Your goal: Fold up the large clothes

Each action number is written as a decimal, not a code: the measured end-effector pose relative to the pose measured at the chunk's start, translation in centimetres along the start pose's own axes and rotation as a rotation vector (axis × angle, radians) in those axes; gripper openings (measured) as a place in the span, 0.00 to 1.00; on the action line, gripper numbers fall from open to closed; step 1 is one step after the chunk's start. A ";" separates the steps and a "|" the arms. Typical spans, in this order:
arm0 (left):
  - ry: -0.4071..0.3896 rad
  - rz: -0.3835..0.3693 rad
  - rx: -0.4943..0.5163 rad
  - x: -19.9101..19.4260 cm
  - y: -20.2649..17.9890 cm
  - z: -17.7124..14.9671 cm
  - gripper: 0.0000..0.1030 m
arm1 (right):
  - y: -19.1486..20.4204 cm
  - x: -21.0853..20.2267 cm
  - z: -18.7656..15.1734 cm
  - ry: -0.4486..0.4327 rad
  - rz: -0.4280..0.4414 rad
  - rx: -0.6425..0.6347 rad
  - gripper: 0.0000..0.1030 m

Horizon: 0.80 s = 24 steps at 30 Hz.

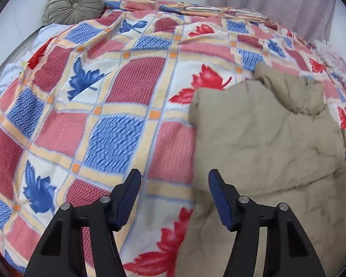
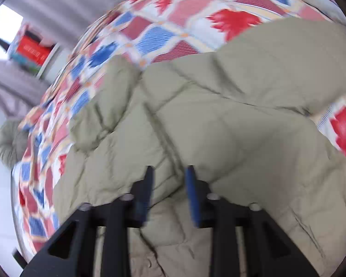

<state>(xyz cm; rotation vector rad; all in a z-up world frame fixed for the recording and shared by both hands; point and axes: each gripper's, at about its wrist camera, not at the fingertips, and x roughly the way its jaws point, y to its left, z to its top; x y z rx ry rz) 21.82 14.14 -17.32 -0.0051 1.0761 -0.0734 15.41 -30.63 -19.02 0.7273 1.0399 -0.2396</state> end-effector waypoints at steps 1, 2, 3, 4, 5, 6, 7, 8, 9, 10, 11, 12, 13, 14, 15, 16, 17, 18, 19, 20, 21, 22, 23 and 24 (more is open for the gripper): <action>-0.007 -0.021 -0.001 0.6 -0.7 0.9 0.42 | 1.1 0.2 0.2 0.007 0.017 -0.052 0.24; -0.017 -0.039 0.000 1.3 -1.6 1.8 0.42 | 2.4 0.5 0.3 0.016 0.026 -0.111 0.23; -0.027 -0.053 0.004 2.4 -2.7 2.6 0.42 | 3.5 0.9 0.1 0.025 0.033 -0.161 0.23; -0.025 -0.046 0.013 3.5 -3.6 3.0 0.42 | 4.7 1.6 0.0 0.038 0.044 -0.213 0.23; -0.013 -0.023 0.024 4.9 -4.5 3.3 0.42 | 5.7 2.3 -0.2 0.054 0.051 -0.257 0.23; 0.013 0.004 0.027 6.6 -5.1 3.3 0.42 | 6.5 3.2 -0.4 0.067 0.045 -0.292 0.23; 0.031 0.021 0.023 7.8 -5.4 3.1 0.42 | 7.0 4.3 -0.6 0.084 0.030 -0.318 0.23; 0.050 0.029 0.014 8.8 -5.6 2.8 0.42 | 7.0 5.4 -0.8 0.098 0.008 -0.329 0.23; 0.066 0.026 0.003 9.7 -5.6 2.5 0.42 | 6.8 6.4 -0.8 0.109 -0.019 -0.329 0.23; 0.067 0.028 -0.001 10.0 -5.7 2.2 0.42 | 6.2 7.4 -0.8 0.122 -0.038 -0.322 0.18; 0.064 0.034 0.003 10.1 -5.8 2.0 0.42 | 5.5 8.0 -0.9 0.127 -0.046 -0.311 0.12; 0.061 0.042 0.013 10.1 -6.0 2.1 0.43 | 4.9 8.2 -0.8 0.128 -0.044 -0.301 0.10; 0.061 0.049 0.027 10.1 -6.2 2.1 0.43 | 4.3 8.1 -0.8 0.125 -0.036 -0.291 0.09; 0.063 0.055 0.036 10.1 -6.3 2.2 0.43 | 3.9 7.7 -0.6 0.118 -0.032 -0.284 0.09; 0.065 0.057 0.038 10.1 -6.3 2.3 0.43 | 3.5 7.2 -0.4 0.107 -0.037 -0.283 0.09; 0.067 0.065 0.038 9.9 -6.3 2.4 0.43 | 2.9 6.5 -0.2 0.089 -0.054 -0.281 0.10; 0.067 0.079 0.038 9.6 -6.4 2.5 0.43 | 2.3 6.0 0.1 0.078 -0.072 -0.273 0.10; 0.067 0.099 0.040 9.1 -6.5 2.5 0.43 | 1.4 5.5 0.4 0.073 -0.084 -0.249 0.10; 0.066 0.106 0.045 8.6 -6.6 2.6 0.43 | 0.5 4.9 0.7 0.072 -0.091 -0.216 0.14; 0.063 0.104 0.054 8.0 -6.9 2.5 0.43 | -0.5 4.3 0.9 0.071 -0.098 -0.177 0.14; 0.058 0.097 0.067 7.4 -7.2 2.4 0.43 | -1.4 3.6 1.2 0.070 -0.082 -0.137 0.14; 0.056 0.092 0.085 6.6 -7.6 2.3 0.43 | -2.3 2.8 1.3 0.074 -0.060 -0.102 0.14; 0.054 0.086 0.105 6.0 -8.2 2.1 0.43 | -3.2 2.0 1.3 0.079 -0.045 -0.077 0.14; 0.052 0.078 0.127 5.1 -8.9 1.8 0.43 | -3.8 1.4 1.2 0.085 -0.033 -0.066 0.14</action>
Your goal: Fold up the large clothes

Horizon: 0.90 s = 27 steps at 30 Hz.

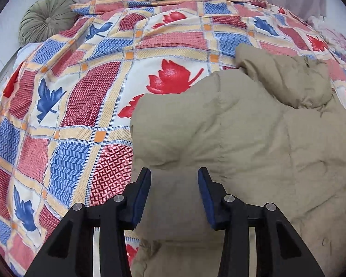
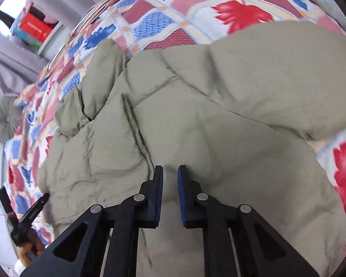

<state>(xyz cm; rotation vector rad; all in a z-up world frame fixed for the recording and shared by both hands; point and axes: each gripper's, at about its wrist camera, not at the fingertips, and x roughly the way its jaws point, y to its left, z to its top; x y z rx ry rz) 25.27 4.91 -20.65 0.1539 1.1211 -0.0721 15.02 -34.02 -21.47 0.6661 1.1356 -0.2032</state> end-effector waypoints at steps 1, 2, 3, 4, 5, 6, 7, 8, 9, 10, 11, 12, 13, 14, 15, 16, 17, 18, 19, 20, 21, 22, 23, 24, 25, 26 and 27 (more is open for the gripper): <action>0.001 -0.008 0.016 -0.7 -0.7 -0.2 0.44 | -0.6 -0.6 -0.3 0.010 0.011 0.008 0.15; 0.005 -0.018 0.028 -1.4 -1.3 -0.6 0.57 | -1.1 -1.1 -0.8 0.021 0.020 0.016 0.17; 0.008 -0.031 0.034 -2.1 -2.1 -1.0 0.68 | -1.7 -1.6 -1.3 0.031 0.032 0.028 0.20; 0.000 -0.045 0.030 -3.0 -2.8 -1.6 0.80 | -2.3 -2.2 -1.9 0.041 0.043 0.043 0.31; -0.013 -0.062 0.027 -3.8 -3.5 -2.1 0.80 | -2.9 -2.7 -2.6 0.048 0.048 0.058 0.47; -0.013 -0.083 0.035 -4.5 -4.4 -2.5 0.80 | -3.5 -3.3 -3.4 0.051 0.051 0.077 0.53; 0.000 -0.096 0.048 -5.0 -5.4 -3.0 0.80 | -4.0 -3.8 -4.1 0.050 0.056 0.093 0.56; 0.012 -0.103 0.058 -5.3 -6.4 -3.4 0.80 | -4.5 -4.3 -4.8 0.054 0.065 0.105 0.56; 0.024 -0.112 0.067 -5.6 -7.4 -3.9 0.80 | -5.1 -4.7 -5.4 0.066 0.078 0.118 0.56; 0.042 -0.127 0.077 -5.9 -8.5 -4.4 0.80 | -5.6 -5.1 -6.0 0.075 0.086 0.132 0.56; 0.056 -0.138 0.086 -6.0 -9.4 -4.7 0.80 | -6.2 -5.5 -6.5 0.081 0.089 0.145 0.56; 0.070 -0.150 0.096 -6.2 -10.4 -5.1 0.80 | -6.8 -5.8 -6.9 0.084 0.092 0.158 0.56; 0.077 -0.159 0.107 -6.5 -11.5 -5.5 0.80 | -7.4 -6.2 -7.3 0.084 0.094 0.173 0.56; 0.077 -0.162 0.118 -6.8 -12.4 -5.8 0.80 | -8.0 -6.6 -7.5 0.082 0.094 0.184 0.56; 0.075 -0.162 0.130 -7.1 -13.5 -6.0 0.80 | -8.6 -7.0 -7.7 0.079 0.095 0.196 0.57; 0.074 -0.161 0.138 -7.4 -14.5 -6.3 0.89 | -9.3 -7.5 -7.8 0.077 0.096 0.208 0.59; 0.076 -0.159 0.141 -7.6 -15.4 -6.5 1.00 | -10.0 -7.8 -7.9 0.075 0.098 0.218 0.61; 0.070 -0.157 0.139 -7.9 -16.2 -6.5 1.00 | -10.7 -8.2 -7.9 0.072 0.101 0.229 0.62; 0.071 -0.163 0.142 -8.1 -17.0 -6.6 1.00 | -11.6 -8.6 -7.8 0.069 0.105 0.239 0.63; 0.078 -0.172 0.149 -8.3 -18.0 -6.6 1.00 | -12.3 -9.0 -7.6 0.065 0.105 0.247 0.65; 0.084 -0.176 0.154 -8.4 -19.0 -6.5 1.00 | -13.0 -9.3 -7.5 0.060 0.104 0.253 0.65; 0.087 -0.177 0.157 -8.5 -19.9 -6.6 1.00 | -13.9 -9.8 -7.1 0.051 0.102 0.261 0.65; 0.091 -0.181 0.162 -8.5 -20.9 -6.6 1.00 | -14.6 -10.1 -6.9 0.044 0.102 0.267 0.65; 0.095 -0.179 0.169 -8.6 -21.8 -6.5 1.00 | -15.6 -10.5 -6.5 0.035 0.105 0.277 0.65; 0.096 -0.171 0.172 -8.6 -22.5 -6.4 1.00 | -16.5 -10.8 -6.2 0.028 0.109 0.287 0.66; 0.092 -0.159 0.173 -8.6 -23.2 -6.4 1.00 | -17.3 -11.2 -5.8 0.021 0.110 0.295 0.73; 0.089 -0.148 0.179 -8.5 -24.0 -6.4 1.00 | -18.1 -11.5 -5.4 0.012 0.109 0.303 0.77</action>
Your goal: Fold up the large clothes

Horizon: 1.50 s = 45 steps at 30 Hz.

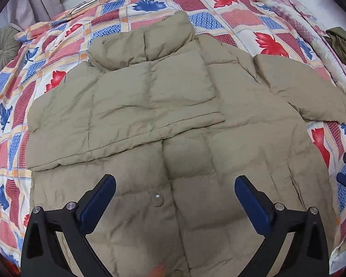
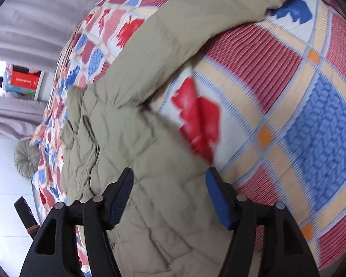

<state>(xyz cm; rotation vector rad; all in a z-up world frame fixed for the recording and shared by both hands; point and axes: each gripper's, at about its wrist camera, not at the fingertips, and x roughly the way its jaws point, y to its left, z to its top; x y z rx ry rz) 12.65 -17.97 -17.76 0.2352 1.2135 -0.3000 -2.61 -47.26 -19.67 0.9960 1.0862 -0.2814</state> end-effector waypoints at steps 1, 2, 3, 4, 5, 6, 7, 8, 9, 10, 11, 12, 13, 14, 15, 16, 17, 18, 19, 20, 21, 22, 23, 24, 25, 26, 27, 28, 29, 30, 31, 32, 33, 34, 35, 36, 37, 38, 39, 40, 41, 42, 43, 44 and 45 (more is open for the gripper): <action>0.001 0.008 0.007 0.2 -0.5 0.2 1.00 | -0.7 -0.4 0.8 -0.013 0.004 0.010 0.80; 0.003 0.015 0.012 0.3 -1.0 0.4 1.00 | -1.5 -0.8 1.5 -0.024 0.010 0.022 0.80; 0.010 0.016 0.016 0.5 -1.6 0.5 1.00 | -2.1 -1.1 2.2 -0.028 0.014 0.033 0.80; 0.023 0.006 0.020 0.8 -2.0 0.7 1.00 | -2.8 -1.3 3.0 -0.031 0.021 0.045 0.80; 0.035 -0.006 0.024 1.0 -2.5 0.8 1.00 | -3.5 -1.5 4.0 -0.037 0.025 0.058 0.80; 0.040 -0.010 0.024 1.1 -2.9 0.8 1.00 | -4.1 -1.7 4.6 -0.045 0.028 0.067 0.80; 0.043 -0.013 0.023 1.2 -3.4 0.9 1.00 | -4.8 -1.9 5.6 -0.055 0.033 0.079 0.80; 0.048 -0.021 0.019 1.3 -3.8 0.9 1.00 | -5.4 -2.1 6.3 -0.064 0.036 0.091 0.81; 0.053 -0.024 0.015 1.3 -4.2 1.0 1.00 | -6.0 -2.2 7.0 -0.072 0.041 0.105 0.84; 0.056 -0.024 0.010 1.4 -4.6 1.1 1.00 | -6.6 -2.2 7.6 -0.080 0.050 0.122 0.87; 0.057 -0.025 0.007 1.4 -4.9 1.2 1.00 | -7.3 -2.2 8.3 -0.090 0.059 0.143 0.87; 0.058 -0.025 0.005 1.5 -5.3 1.2 1.00 | -8.1 -2.1 8.9 -0.097 0.066 0.168 0.87; 0.059 -0.023 0.004 1.5 -5.6 1.4 1.00 | -8.9 -2.0 9.6 -0.102 0.076 0.196 0.87; 0.058 -0.022 0.002 1.6 -5.9 1.4 1.00 | -9.6 -1.9 10.2 -0.107 0.082 0.220 0.87; 0.058 -0.021 0.001 1.6 -6.1 1.5 1.00 | -10.2 -1.8 10.7 -0.115 0.087 0.246 0.87; 0.058 -0.018 0.000 1.7 -6.2 1.5 1.00 | -10.8 -1.7 11.3 -0.131 0.098 0.275 0.89; 0.058 -0.017 -0.002 1.7 -6.4 1.6 1.00 | -11.4 -1.7 11.8 -0.143 0.113 0.297 0.98; 0.058 -0.015 -0.004 1.8 -6.4 1.6 1.00 | -11.9 -1.7 12.5 -0.157 0.139 0.319 1.00; 0.058 -0.012 -0.007 1.8 -6.5 1.6 1.00 | -12.2 -1.7 13.0 -0.174 0.163 0.335 1.00; 0.056 -0.009 -0.010 1.9 -6.6 1.6 1.00 | -12.4 -1.7 13.6 -0.189 0.175 0.347 1.00; 0.055 -0.006 -0.013 1.9 -6.7 1.7 1.00 | -12.5 -1.6 14.2 -0.198 0.185 0.354 1.00; 0.054 -0.005 -0.015 1.9 -6.8 1.7 1.00 | -12.5 -1.4 14.9 -0.204 0.198 0.358 1.00; 0.053 -0.005 -0.017 1.9 -6.8 1.8 1.00 | -12.6 -1.2 15.6 -0.205 0.205 0.359 1.00; 0.050 -0.004 -0.020 1.8 -6.9 1.8 1.00 | -12.6 -0.9 16.1 -0.208 0.204 0.364 1.00; 0.048 -0.004 -0.023 1.8 -6.8 1.9 1.00 | -12.8 -0.7 16.8 -0.214 0.207 0.372 1.00; 0.045 -0.005 -0.026 1.7 -6.8 2.0 1.00 | -13.0 -0.5 17.3 -0.221 0.214 0.383 1.00; 0.044 -0.006 -0.030 1.7 -6.8 2.0 1.00 | -13.3 -0.3 17.8 -0.227 0.223 0.399 1.00; 0.043 -0.008 -0.035 1.6 -6.7 2.1 1.00 | -13.7 -0.1 18.4 -0.236 0.239 0.423 1.00; 0.041 -0.012 -0.040 1.5 -6.6 2.2 1.00 | -14.0 0.1 19.0 -0.244 0.258 0.451 1.00; 0.038 -0.014 -0.046 1.4 -6.5 2.3 1.00 | -14.3 0.2 19.5 -0.251 0.271 0.473 1.00; 0.033 -0.014 -0.051 1.2 -6.4 2.4 1.00 | -14.6 0.4 20.3 -0.259 0.282 0.499 1.00; 0.026 -0.012 -0.055 1.1 -6.2 2.5 1.00 | -14.7 0.5 20.7 -0.261 0.289 0.522 1.00; 0.021 -0.009 -0.060 0.9 -6.0 2.6 1.00 | -14.7 0.6 21.3 -0.261 0.304 0.549 0.99; 0.016 -0.008 -0.066 0.7 -5.8 2.7 1.00 | -14.8 0.7 21.6 -0.261 0.322 0.567 0.89; 0.010 -0.009 -0.073 0.6 -5.5 2.8 1.00 | -14.8 0.8 22.0 -0.255 0.344 0.585 0.73; 0.008 -0.009 -0.082 0.4 -5.1 2.9 1.00 | -14.8 1.2 22.2 -0.233 0.357 0.599 0.37; 0.007 -0.012 -0.093 0.3 -4.8 3.0 1.00 | -14.8 1.7 22.4 -0.201 0.367 0.616 0.15; 0.004 -0.023 -0.105 0.1 -4.4 3.0 1.00 | -14.7 2.1 22.5 -0.186 0.389 0.632 0.11; -0.003 -0.032 -0.117 -0.2 -4.0 3.1 1.00 | -14.5 2.1 22.4 -0.193 0.405 0.635 0.10; -0.011 -0.035 -0.123 -0.4 -3.7 3.1 1.00 | -14.0 2.0 22.4 -0.206 0.408 0.622 0.09; -0.019 -0.034 -0.124 -0.6 -3.3 3.2 1.00 | -13.4 1.8 22.4 -0.210 0.415 0.599 0.09; -0.025 -0.032 -0.122 -0.7 -3.0 3.2 1.00 | -12.6 1.7 22.4 -0.208 0.422 0.572 0.09; -0.032 -0.026 -0.117 -0.8 -2.6 3.2 1.00 | -11.4 1.6 22.3 -0.206 0.428 0.537 0.09; -0.038 -0.018 -0.113 -0.9 -2.1 3.2 1.00 | -10.4 1.5 22.3 -0.206 0.434 0.506 0.09; -0.043 -0.013 -0.110 -1.0 -1.6 3.2 1.00 | -9.1 1.3 22.3 -0.206 0.440 0.469 0.09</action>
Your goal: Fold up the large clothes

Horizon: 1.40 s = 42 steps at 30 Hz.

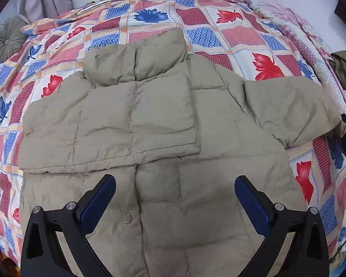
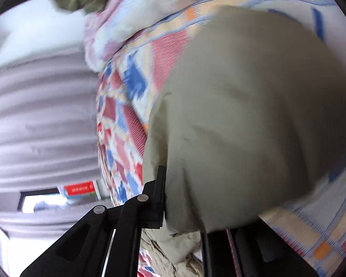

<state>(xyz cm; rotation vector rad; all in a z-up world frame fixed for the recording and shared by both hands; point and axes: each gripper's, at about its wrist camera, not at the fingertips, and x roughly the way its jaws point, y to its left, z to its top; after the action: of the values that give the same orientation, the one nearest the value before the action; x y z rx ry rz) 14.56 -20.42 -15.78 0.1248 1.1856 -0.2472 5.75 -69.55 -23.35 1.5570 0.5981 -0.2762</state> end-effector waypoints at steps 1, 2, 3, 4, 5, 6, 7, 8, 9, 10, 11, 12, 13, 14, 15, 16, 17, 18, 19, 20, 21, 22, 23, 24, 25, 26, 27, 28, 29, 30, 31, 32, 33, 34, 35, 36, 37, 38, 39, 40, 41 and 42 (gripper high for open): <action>-0.006 0.003 0.001 -0.1 0.6 0.1 1.00 | 1.4 0.5 -0.8 0.016 0.010 -0.041 0.09; -0.015 0.007 0.000 -0.3 1.4 0.1 1.00 | 2.7 1.0 -1.6 0.032 0.017 -0.078 0.09; -0.023 0.010 -0.003 -0.5 2.2 0.2 1.00 | 4.1 1.6 -2.5 0.046 0.020 -0.119 0.09; -0.030 0.012 -0.005 -0.6 3.1 0.2 1.00 | 6.0 2.4 -3.6 0.062 0.021 -0.177 0.09; -0.037 0.016 -0.007 -0.8 4.0 0.4 1.00 | 7.7 3.1 -4.8 0.073 0.016 -0.235 0.09; -0.045 0.023 -0.011 -0.9 4.9 0.4 1.00 | 9.5 3.9 -6.0 0.086 0.012 -0.300 0.09; -0.051 0.032 -0.018 -1.1 6.0 0.4 1.00 | 11.6 4.9 -7.6 0.105 0.008 -0.375 0.09; -0.055 0.038 -0.025 -1.1 7.1 0.4 1.00 | 13.2 5.7 -9.1 0.120 0.002 -0.444 0.09; -0.057 0.045 -0.037 -1.2 8.4 0.3 1.00 | 14.9 6.5 -11.0 0.134 -0.005 -0.517 0.09; -0.059 0.050 -0.049 -1.2 9.5 0.1 1.00 | 16.8 7.7 -13.1 0.153 -0.010 -0.601 0.09; -0.061 0.055 -0.063 -1.2 10.7 -0.1 1.00 | 18.4 8.8 -15.2 0.172 -0.015 -0.674 0.09; -0.063 0.065 -0.079 -1.2 11.9 -0.2 1.00 | 19.4 9.6 -17.3 0.191 -0.019 -0.738 0.09; -0.063 0.074 -0.096 -1.2 13.2 -0.5 1.00 | 20.2 10.8 -19.8 0.218 -0.024 -0.802 0.09; -0.062 0.080 -0.111 -1.2 14.4 -0.7 1.00 | 21.0 12.3 -22.3 0.249 -0.031 -0.862 0.09; -0.062 0.089 -0.127 -1.2 15.8 -1.0 1.00 | 21.3 13.4 -24.4 0.276 -0.039 -0.904 0.09; -0.062 0.099 -0.138 -1.2 16.8 -1.3 1.00 | 21.3 14.5 -26.8 0.309 -0.045 -0.942 0.09; -0.062 0.109 -0.148 -1.1 17.9 -1.5 1.00 | 21.0 15.8 -29.0 0.343 -0.056 -0.975 0.09; -0.060 0.119 -0.159 -1.0 19.2 -1.8 1.00 | 20.9 17.4 -31.2 0.377 -0.073 -1.007 0.09; -0.056 0.127 -0.168 -0.9 20.1 -2.0 1.00 | 20.2 17.9 -33.0 0.405 -0.087 -1.032 0.09; -0.051 0.135 -0.178 -0.7 21.2 -2.2 1.00 | 19.4 18.9 -34.8 0.435 -0.105 -1.053 0.09; -0.047 0.141 -0.186 -0.6 21.9 -2.4 1.00 | 18.6 19.9 -36.5 0.465 -0.125 -1.069 0.09; -0.042 0.147 -0.196 -0.4 22.7 -2.7 1.00 | 17.3 20.6 -38.2 0.494 -0.156 -1.086 0.09; -0.038 0.150 -0.203 -0.3 23.4 -2.9 1.00 | 16.3 21.6 -39.5 0.519 -0.192 -1.101 0.09; -0.035 0.150 -0.211 -0.1 24.0 -3.0 1.00 | 15.1 22.1 -40.7 0.539 -0.223 -1.115 0.10; -0.033 0.148 -0.216 0.0 24.3 -3.2 1.00 | 14.0 22.8 -41.9 0.557 -0.267 -1.132 0.13; -0.032 0.144 -0.220 0.1 24.7 -3.2 1.00 | 12.9 22.9 -42.6 0.570 -0.307 -1.145 0.13; -0.033 0.139 -0.223 0.1 24.8 -3.2 1.00 | 12.1 23.5 -43.2 0.573 -0.347 -1.160 0.14; -0.035 0.130 -0.224 0.0 24.8 -3.0 1.00 | 11.4 23.8 -43.6 0.574 -0.385 -1.176 0.14; -0.037 0.118 -0.226 0.0 24.7 -2.9 1.00 | 11.0 23.9 -43.9 0.571 -0.406 -1.190 0.26; -0.040 0.103 -0.230 0.0 24.6 -2.6 1.00 | 10.7 23.7 -44.1 0.572 -0.409 -1.198 0.36; -0.044 0.089 -0.235 0.0 24.5 -2.3 1.00 | 10.7 23.3 -44.2 0.577 -0.404 -1.201 0.63; -0.048 0.074 -0.239 0.0 24.3 -1.9 1.00 | 10.8 22.9 -44.4 0.583 -0.394 -1.201 0.80; -0.054 0.057 -0.242 -0.1 24.1 -1.5 1.00 | 11.1 22.3 -44.4 0.583 -0.377 -1.203 0.80; -0.057 0.047 -0.245 -0.1 23.9 -1.2 1.00 | 11.4 21.2 -44.4 0.582 -0.356 -1.201 0.80; -0.061 0.035 -0.245 -0.2 23.6 -0.8 1.00 | 11.8 20.4 -44.4 0.588 -0.340 -1.196 0.80; -0.065 0.021 -0.242 -0.2 23.4 -0.4 1.00 | 12.0 19.4 -44.2 0.589 -0.326 -1.186 0.80; -0.067 0.011 -0.239 -0.1 23.1 -0.1 1.00 | 12.0 18.5 -43.7 0.581 -0.313 -1.166 0.80; -0.069 0.003 -0.237 -0.2 22.9 0.1 1.00 | 12.1 17.5 -42.9 0.562 -0.303 -1.137 0.80; -0.071 -0.006 -0.237 -0.2 22.8 0.3 1.00 | 12.1 16.8 -41.9 0.537 -0.297 -1.098 0.80; -0.072 -0.017 -0.240 -0.1 22.7 0.5 1.00 | 12.0 16.1 -40.3 0.505 -0.290 -1.034 0.80; -0.072 -0.025 -0.244 -0.2 22.6 0.5 1.00 | 11.9 15.7 -38.9 0.481 -0.280 -0.967 0.80; -0.070 -0.034 -0.252 -0.2 22.7 0.5 1.00 | 11.6 15.5 -37.5 0.460 -0.267 -0.890 0.80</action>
<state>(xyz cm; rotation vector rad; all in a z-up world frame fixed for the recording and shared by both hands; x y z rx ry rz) 20.72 1.42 -16.20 -0.1239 1.1405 -0.1292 17.87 -29.42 -18.17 0.6649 1.1079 0.1579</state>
